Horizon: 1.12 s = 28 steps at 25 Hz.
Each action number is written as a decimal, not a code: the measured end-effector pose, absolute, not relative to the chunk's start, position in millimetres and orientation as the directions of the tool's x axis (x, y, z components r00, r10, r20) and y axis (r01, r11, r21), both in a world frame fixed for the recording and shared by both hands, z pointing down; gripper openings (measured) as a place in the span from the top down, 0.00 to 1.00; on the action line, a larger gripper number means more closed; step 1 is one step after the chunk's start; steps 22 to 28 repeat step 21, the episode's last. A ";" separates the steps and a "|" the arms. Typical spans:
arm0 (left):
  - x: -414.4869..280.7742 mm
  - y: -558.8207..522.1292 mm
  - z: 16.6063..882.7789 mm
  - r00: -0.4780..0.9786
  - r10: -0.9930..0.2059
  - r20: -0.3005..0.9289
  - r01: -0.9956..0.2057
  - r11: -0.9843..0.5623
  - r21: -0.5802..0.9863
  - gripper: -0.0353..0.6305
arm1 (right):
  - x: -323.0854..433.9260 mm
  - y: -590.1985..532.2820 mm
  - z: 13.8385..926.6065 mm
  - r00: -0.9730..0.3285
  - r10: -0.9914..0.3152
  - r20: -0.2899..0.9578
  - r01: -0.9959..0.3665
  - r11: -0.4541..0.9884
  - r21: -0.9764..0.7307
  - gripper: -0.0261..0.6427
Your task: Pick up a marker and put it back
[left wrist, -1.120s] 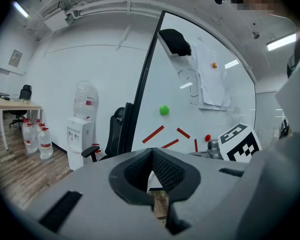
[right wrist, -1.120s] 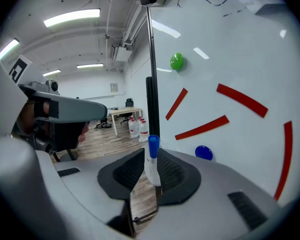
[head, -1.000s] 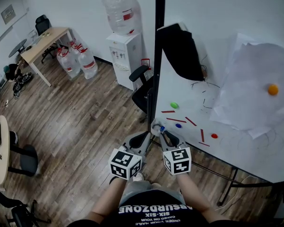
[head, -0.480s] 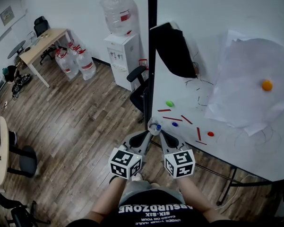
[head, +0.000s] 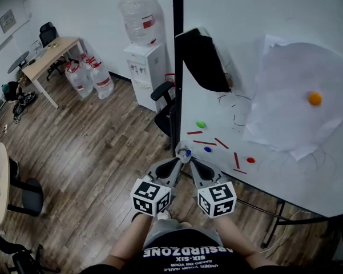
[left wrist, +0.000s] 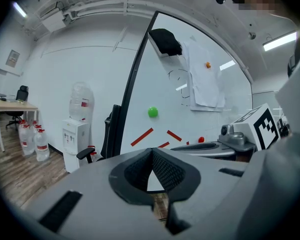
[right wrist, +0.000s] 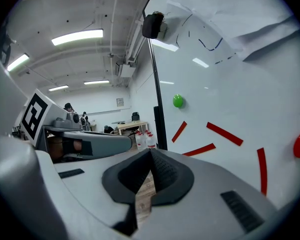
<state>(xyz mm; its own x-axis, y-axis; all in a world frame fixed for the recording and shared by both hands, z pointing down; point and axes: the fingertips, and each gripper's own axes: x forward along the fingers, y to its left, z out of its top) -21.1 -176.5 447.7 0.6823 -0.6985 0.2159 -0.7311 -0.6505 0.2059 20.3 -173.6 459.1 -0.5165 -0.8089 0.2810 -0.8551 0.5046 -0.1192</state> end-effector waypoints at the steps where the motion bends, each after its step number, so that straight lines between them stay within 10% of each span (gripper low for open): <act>1: -20.0 -176.1 447.2 0.684 -0.698 0.214 -0.730 -0.652 0.206 0.94 | 20.6 -172.7 458.0 -0.518 -0.809 0.279 -0.854 0.506 -0.119 0.96; 28: -12.9 -160.7 451.9 0.687 -0.694 0.215 -0.727 -0.649 0.224 0.94 | 20.6 -156.4 456.2 -0.527 -0.803 0.279 -0.848 0.518 -0.111 0.96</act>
